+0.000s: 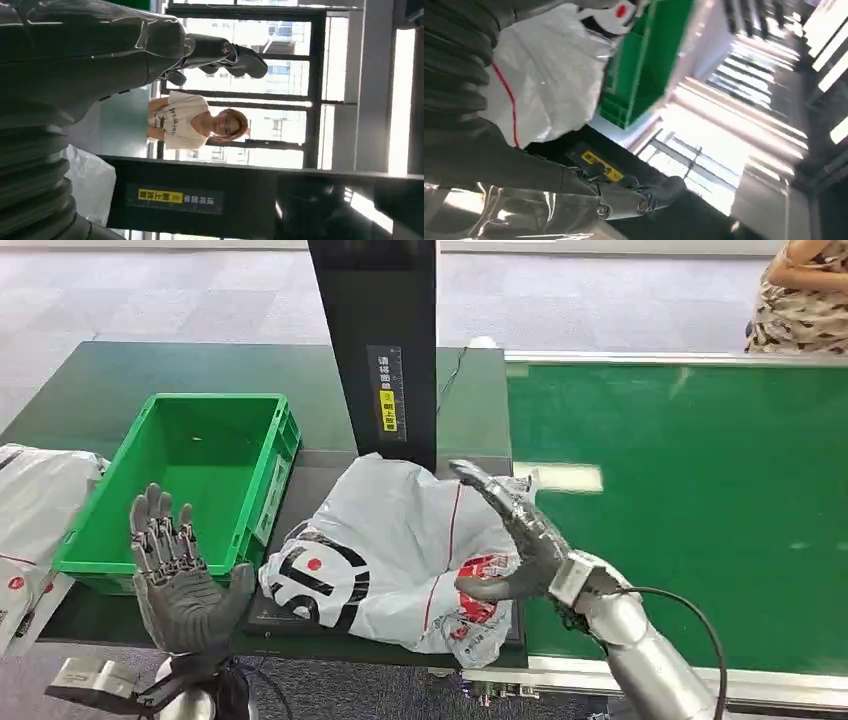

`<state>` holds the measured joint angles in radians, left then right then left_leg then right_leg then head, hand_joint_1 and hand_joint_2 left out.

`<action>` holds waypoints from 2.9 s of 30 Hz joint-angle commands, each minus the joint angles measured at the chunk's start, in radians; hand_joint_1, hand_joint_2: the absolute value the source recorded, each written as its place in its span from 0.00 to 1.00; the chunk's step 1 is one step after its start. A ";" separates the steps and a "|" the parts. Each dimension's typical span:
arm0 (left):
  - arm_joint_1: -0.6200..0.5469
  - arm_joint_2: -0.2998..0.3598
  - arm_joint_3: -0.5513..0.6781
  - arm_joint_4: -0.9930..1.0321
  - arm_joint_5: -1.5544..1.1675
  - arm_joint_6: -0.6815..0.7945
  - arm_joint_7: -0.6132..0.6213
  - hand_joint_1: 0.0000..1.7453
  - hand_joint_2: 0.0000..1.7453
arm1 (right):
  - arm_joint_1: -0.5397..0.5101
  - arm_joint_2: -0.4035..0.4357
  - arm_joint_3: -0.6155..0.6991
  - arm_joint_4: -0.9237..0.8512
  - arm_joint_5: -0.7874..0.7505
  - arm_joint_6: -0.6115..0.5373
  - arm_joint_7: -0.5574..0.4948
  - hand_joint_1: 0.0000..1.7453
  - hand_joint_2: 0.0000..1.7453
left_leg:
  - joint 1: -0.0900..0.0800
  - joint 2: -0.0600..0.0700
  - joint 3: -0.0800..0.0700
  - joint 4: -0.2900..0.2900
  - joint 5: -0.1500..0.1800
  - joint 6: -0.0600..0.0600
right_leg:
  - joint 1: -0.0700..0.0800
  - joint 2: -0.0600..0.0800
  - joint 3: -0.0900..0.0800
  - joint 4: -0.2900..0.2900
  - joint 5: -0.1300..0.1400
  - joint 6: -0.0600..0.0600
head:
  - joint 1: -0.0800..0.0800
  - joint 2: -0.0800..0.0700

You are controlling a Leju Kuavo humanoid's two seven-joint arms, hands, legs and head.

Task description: Moved the parcel from conveyor to table for the left to box.

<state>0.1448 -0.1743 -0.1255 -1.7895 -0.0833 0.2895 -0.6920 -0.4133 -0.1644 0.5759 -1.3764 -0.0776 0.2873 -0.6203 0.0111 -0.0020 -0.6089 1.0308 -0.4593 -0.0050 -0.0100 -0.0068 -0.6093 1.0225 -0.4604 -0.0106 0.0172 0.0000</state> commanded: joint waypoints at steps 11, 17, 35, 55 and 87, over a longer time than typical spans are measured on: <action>-0.282 0.137 -0.227 0.493 -0.928 -0.123 0.467 0.00 1.00 | 0.254 0.205 -0.465 -0.158 -0.102 0.136 0.031 0.00 1.00 | 0.000 -0.004 0.005 -0.005 0.002 0.000 | 0.000 -0.004 0.006 -0.004 0.000 -0.001 | 0.000 0.000; -0.381 0.137 -0.238 0.708 -1.086 -0.218 0.578 0.00 1.00 | 0.269 0.233 -0.515 -0.149 -0.092 0.167 0.047 0.00 1.00 | 0.000 -0.002 0.005 -0.003 0.001 0.000 | 0.000 -0.002 0.005 -0.003 0.001 0.000 | 0.000 0.000; -0.410 0.148 -0.281 0.736 -1.015 -0.256 0.439 1.00 1.00 | 0.347 0.266 -0.588 -0.205 -0.063 0.172 0.056 0.00 1.00 | -0.001 0.000 0.010 -0.004 0.002 0.000 | -0.001 0.000 0.010 -0.003 0.001 0.000 | 0.000 0.000; -0.270 0.159 -0.025 0.124 -1.196 0.409 0.304 1.00 1.00 | 0.367 0.258 -0.642 -0.261 -0.104 0.154 0.080 0.00 1.00 | 0.001 0.004 0.005 -0.001 -0.001 0.000 | 0.001 0.004 0.004 -0.001 0.001 -0.001 | 0.000 0.000; -0.540 0.224 0.467 0.918 -1.293 0.266 0.801 1.00 1.00 | 0.321 0.293 -0.622 -0.236 -0.058 0.166 0.084 0.00 1.00 | 0.000 0.003 0.009 -0.005 0.001 -0.001 | 0.000 0.003 0.008 -0.003 0.001 -0.001 | 0.000 0.000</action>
<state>-0.2776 -0.0027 0.3166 -1.1957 -1.3625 0.5043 0.1197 -0.0554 0.1171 -0.0446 -1.6747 -0.1366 0.4543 -0.5440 0.0113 0.0002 -0.6042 1.0300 -0.4592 -0.0055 -0.0099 -0.0049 -0.6052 1.0231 -0.4604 -0.0116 0.0172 -0.0004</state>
